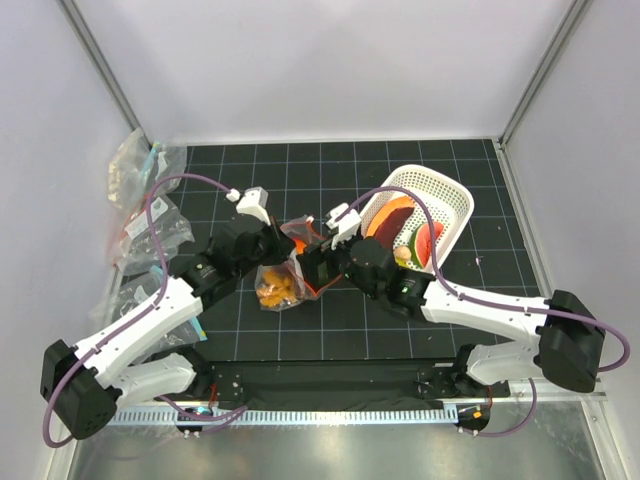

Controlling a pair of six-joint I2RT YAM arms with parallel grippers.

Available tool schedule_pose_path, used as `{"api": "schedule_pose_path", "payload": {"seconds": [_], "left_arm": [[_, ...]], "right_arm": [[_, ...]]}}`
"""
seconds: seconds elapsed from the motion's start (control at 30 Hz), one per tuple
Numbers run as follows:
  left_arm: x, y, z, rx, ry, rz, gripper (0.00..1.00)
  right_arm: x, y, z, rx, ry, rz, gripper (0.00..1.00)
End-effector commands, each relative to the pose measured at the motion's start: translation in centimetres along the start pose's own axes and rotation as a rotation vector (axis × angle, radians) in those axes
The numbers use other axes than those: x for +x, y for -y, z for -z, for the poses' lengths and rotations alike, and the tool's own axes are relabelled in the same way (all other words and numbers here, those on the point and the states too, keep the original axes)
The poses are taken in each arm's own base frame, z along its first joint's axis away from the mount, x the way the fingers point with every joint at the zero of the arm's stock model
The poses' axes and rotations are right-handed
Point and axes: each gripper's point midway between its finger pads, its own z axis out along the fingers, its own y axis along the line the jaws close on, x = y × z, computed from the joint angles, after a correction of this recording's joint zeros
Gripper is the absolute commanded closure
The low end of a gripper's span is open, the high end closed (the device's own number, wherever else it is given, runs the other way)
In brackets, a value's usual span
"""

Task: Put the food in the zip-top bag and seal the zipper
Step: Place the fake fruit in the zipper food storage bag.

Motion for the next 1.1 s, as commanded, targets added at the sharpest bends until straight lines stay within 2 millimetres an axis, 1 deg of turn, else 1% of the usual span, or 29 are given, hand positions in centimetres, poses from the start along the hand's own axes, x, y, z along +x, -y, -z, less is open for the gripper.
{"api": "schedule_pose_path", "payload": {"seconds": [0.0,0.03,0.07,0.1,0.13,0.17,0.27,0.37,0.4,0.43,0.47,0.53,0.57,0.63,0.67,0.7,0.77,0.8,0.87,0.9,0.93,1.0,1.03,1.07], "left_arm": [[-2.3,0.9,0.9,0.028,0.083,-0.001,0.99],[-2.3,0.9,1.1,0.026,0.084,-0.001,0.99],[-2.4,0.8,1.2,0.026,0.086,-0.001,0.99],[-2.5,0.6,1.3,0.018,0.095,0.001,0.99],[-2.6,0.5,1.5,0.015,0.106,0.005,0.99],[-2.7,0.2,1.5,0.006,0.115,0.007,0.98],[-3.3,-0.2,1.8,-0.018,0.147,0.007,0.98],[-3.4,-1.0,2.0,-0.059,0.160,0.025,0.99],[-3.6,-1.2,2.2,-0.062,0.179,0.041,0.99],[-3.9,-1.8,2.2,-0.089,0.201,0.047,0.98],[-3.9,-2.0,2.3,-0.098,0.208,0.048,0.98],[-4.3,-2.0,2.5,-0.103,0.221,0.048,0.98],[-4.3,-2.1,2.7,-0.106,0.222,0.049,0.98],[-4.5,-2.3,3.1,-0.109,0.237,0.065,0.99],[-4.4,-2.9,3.1,-0.134,0.251,0.070,0.98],[-4.8,-3.0,3.4,-0.133,0.271,0.080,0.98],[-5.1,-3.2,3.6,-0.142,0.292,0.086,0.98],[-5.1,-3.2,3.7,-0.141,0.291,0.085,0.98],[-5.2,-3.1,4.1,-0.131,0.297,0.094,0.98],[-5.3,-3.2,4.2,-0.133,0.306,0.099,0.98],[-5.2,-3.4,4.1,-0.137,0.307,0.101,0.98],[-5.3,-3.4,4.1,-0.138,0.314,0.098,0.97],[-5.3,-3.2,4.1,-0.129,0.309,0.093,0.97],[-5.3,-3.1,4.1,-0.127,0.305,0.091,0.97]], "right_arm": [[-4.3,0.5,0.8,0.045,0.114,-0.035,0.01],[-4.3,0.9,0.9,0.068,0.118,-0.039,0.03],[-4.4,1.5,1.1,0.102,0.121,-0.049,0.10],[-4.6,2.5,1.4,0.157,0.126,-0.070,0.13],[-4.5,2.9,1.6,0.179,0.125,-0.074,0.20],[-4.6,3.3,1.7,0.200,0.129,-0.077,0.23],[-4.6,3.7,1.8,0.231,0.121,-0.092,0.32],[-4.2,3.3,1.5,0.224,0.084,-0.105,0.41],[-4.1,3.2,1.4,0.221,0.078,-0.106,0.42],[-3.8,3.1,1.2,0.218,0.070,-0.107,0.43],[-3.1,2.9,0.7,0.217,0.051,-0.102,0.45],[-2.8,2.7,0.1,0.216,0.026,-0.093,0.46],[-1.8,2.6,-0.5,0.228,-0.006,-0.092,0.46],[-1.4,2.6,-1.1,0.239,-0.038,-0.083,0.46],[-1.0,2.5,-1.3,0.243,-0.047,-0.085,0.45],[-0.1,2.5,-2.0,0.248,-0.064,-0.079,0.45],[0.5,2.3,-2.6,0.251,-0.084,-0.079,0.44],[1.1,2.2,-3.1,0.264,-0.117,-0.075,0.45],[1.2,2.3,-3.4,0.281,-0.125,-0.081,0.46],[1.7,2.5,-3.3,0.294,-0.144,-0.073,0.45],[1.7,2.5,-3.3,0.288,-0.143,-0.073,0.46],[1.9,2.5,-3.2,0.281,-0.146,-0.071,0.55],[1.6,2.3,-3.0,0.268,-0.141,-0.076,0.61],[1.4,2.1,-2.9,0.258,-0.139,-0.080,0.75]]}}
